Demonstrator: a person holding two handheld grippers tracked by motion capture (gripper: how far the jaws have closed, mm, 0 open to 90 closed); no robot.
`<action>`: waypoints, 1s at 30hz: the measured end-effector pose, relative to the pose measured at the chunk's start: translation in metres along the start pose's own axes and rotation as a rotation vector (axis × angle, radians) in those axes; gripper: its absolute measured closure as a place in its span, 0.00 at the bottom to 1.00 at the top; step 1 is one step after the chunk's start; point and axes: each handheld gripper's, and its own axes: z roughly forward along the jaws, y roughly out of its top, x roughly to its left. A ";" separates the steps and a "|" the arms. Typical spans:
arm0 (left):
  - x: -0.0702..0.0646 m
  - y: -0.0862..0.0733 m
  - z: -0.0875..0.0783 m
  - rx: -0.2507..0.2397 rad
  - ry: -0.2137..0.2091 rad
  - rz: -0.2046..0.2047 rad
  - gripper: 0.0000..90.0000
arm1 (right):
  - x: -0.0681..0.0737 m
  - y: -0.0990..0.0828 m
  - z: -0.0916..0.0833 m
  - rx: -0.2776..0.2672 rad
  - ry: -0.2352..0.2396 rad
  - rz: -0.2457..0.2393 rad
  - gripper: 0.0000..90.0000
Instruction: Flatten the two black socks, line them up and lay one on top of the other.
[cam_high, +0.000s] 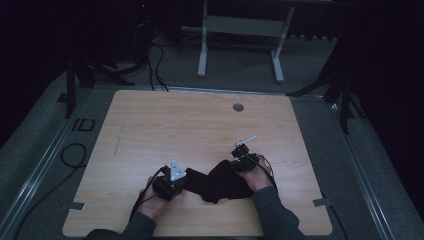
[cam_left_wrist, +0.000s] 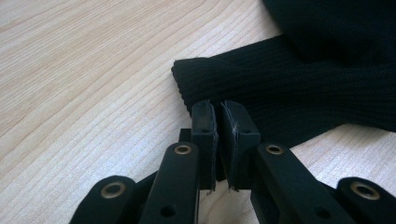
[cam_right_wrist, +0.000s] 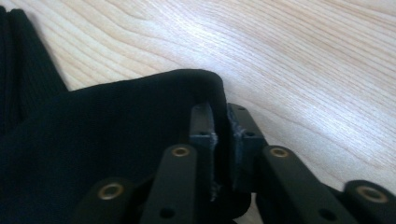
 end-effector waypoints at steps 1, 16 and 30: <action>0.000 0.000 0.000 0.000 0.000 0.001 0.94 | 0.002 0.000 0.000 -0.002 -0.012 -0.012 0.94; 0.000 0.000 0.000 -0.003 0.001 -0.003 0.94 | 0.017 -0.014 -0.043 -0.113 -0.033 -0.031 0.95; 0.000 -0.001 0.000 -0.005 0.002 -0.008 0.94 | 0.025 -0.055 -0.089 -0.184 -0.041 -0.009 0.94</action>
